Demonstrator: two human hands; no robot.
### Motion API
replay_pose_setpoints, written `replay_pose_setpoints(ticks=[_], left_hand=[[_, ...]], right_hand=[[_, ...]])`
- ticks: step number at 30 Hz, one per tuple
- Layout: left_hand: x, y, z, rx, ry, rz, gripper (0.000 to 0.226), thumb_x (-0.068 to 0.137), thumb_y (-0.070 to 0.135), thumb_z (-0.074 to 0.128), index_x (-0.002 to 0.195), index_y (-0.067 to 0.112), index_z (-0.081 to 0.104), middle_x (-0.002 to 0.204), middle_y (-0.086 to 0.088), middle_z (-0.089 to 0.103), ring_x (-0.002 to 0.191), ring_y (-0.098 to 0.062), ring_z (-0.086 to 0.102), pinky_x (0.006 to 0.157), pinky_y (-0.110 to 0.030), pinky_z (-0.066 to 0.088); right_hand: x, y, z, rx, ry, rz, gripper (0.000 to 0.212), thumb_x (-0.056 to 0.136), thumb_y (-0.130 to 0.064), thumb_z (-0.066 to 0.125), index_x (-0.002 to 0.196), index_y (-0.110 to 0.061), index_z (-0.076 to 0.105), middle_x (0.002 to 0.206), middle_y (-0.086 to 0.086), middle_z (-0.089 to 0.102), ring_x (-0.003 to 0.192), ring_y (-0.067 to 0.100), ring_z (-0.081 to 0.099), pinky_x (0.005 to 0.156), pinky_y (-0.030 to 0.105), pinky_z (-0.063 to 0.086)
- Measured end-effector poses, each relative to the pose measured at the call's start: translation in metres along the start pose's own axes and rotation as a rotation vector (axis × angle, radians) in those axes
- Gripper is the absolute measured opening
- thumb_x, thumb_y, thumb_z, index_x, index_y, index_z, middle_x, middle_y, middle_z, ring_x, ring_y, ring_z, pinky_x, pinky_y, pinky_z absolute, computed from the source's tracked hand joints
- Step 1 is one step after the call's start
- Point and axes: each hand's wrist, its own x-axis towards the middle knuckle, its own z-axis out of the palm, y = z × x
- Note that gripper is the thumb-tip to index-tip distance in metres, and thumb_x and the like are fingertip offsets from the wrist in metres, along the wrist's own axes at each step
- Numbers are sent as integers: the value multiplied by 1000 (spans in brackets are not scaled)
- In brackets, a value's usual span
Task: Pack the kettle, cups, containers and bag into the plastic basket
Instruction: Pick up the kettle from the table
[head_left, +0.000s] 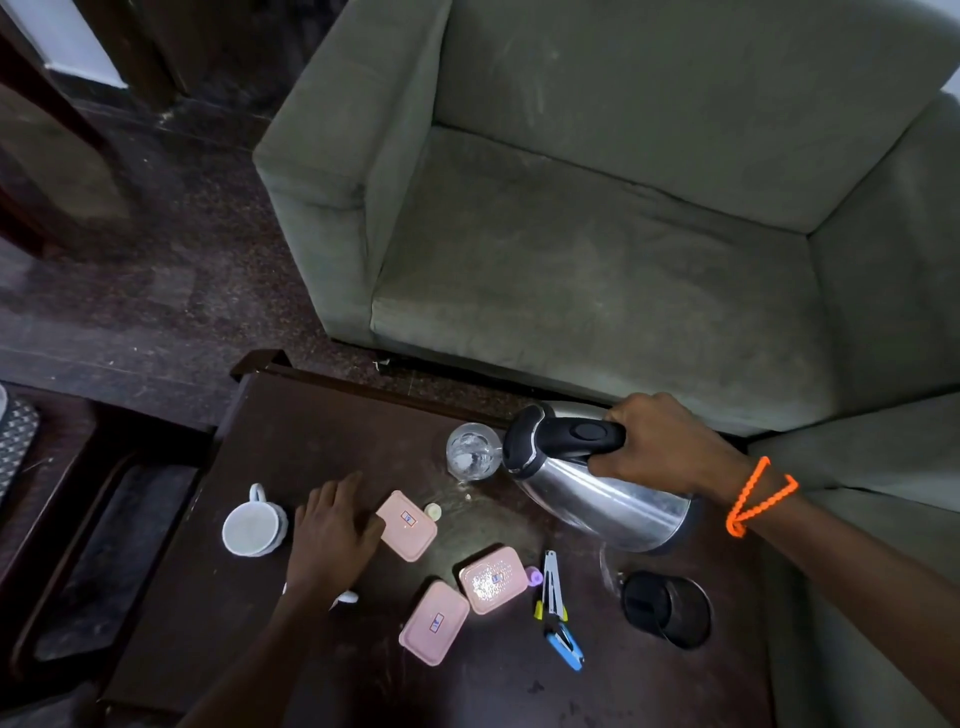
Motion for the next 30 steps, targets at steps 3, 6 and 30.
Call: replay_pose_setpoints(ticks=[3,6,30], left_hand=[[-4,0,1,1,-9,7,73,76,52,46,136,12,56,119,-13,64,108,-39,58,86,-48,47],[-7,3,2,-12,-10,-4,71,77,51,45,135,11,57,119,-13,64,108,-40,59,86,-48,47],[-28,-4,12,-32,-3,-35,67,83,57,42,126,11,64,118,-13,68,107,-40,62,87,-49,48]], right_hand=[[-6,0,-11,6,-2,3,33,67,-39,74,60,-13,57,53,1,55,54,22,57,49,35,43],[-12,-1,-23,-4,-4,6,33,68,-39,75,60,-11,58,52,1,54,52,20,53,52,39,48],[-25,-13,-35,-76,-3,10,32,57,-50,61,55,-20,52,56,1,58,56,22,61,55,39,53]])
